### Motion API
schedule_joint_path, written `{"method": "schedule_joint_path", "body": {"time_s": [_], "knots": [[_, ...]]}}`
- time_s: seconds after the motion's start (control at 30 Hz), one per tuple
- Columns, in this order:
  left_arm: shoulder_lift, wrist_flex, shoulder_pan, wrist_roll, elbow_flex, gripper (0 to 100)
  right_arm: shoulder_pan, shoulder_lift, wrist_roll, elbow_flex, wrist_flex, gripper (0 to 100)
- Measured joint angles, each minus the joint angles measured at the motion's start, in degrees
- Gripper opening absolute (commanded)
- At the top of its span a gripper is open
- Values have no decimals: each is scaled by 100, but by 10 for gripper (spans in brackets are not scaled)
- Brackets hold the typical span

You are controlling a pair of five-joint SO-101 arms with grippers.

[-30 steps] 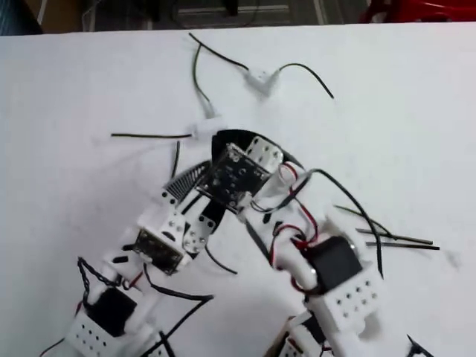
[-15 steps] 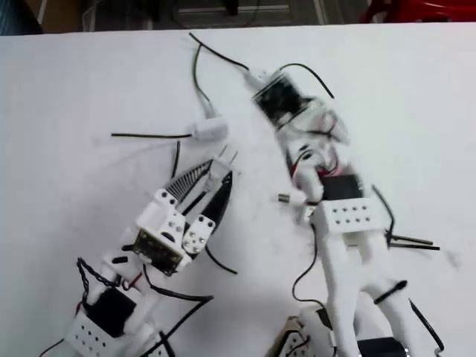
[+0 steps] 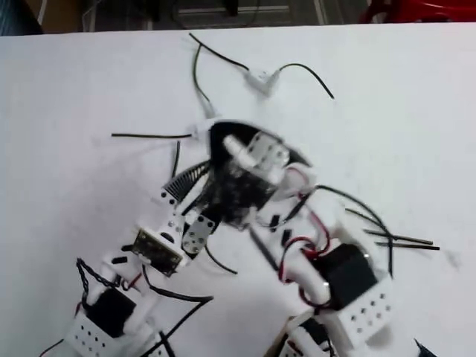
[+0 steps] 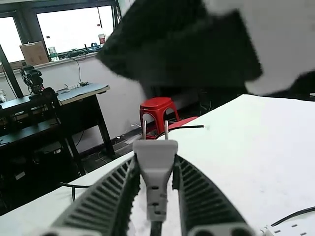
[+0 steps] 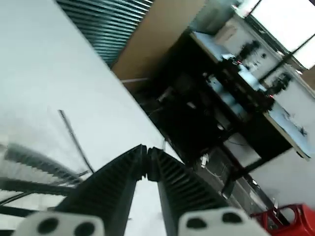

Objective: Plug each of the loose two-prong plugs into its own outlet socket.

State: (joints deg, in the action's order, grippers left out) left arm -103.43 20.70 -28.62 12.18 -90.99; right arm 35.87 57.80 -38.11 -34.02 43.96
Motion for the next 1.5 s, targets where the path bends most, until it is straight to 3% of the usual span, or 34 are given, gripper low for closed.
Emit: {"method": "schedule_joint_path", "body": {"time_s": [0.13,0.4,0.67,0.9,1.1,1.27,1.5], "knots": [[0,0,0,0,0,22,-97,-105,0,-738,-598,19],[18,9,-18,0,-26,22,-1160,-1169,-492,-1363,-1899,19],[-9,0,0,0,0,22,-2040,-2057,-554,-1459,-2426,19],[-18,0,0,0,0,22,-1793,-1178,-554,-580,-1336,19],[-18,0,0,0,0,22,-492,-484,-563,-149,-475,19],[-18,0,9,0,0,22,-114,-897,-545,-492,-888,19],[9,26,158,-26,-35,22,-958,-2347,-536,-492,-2127,19]]}}
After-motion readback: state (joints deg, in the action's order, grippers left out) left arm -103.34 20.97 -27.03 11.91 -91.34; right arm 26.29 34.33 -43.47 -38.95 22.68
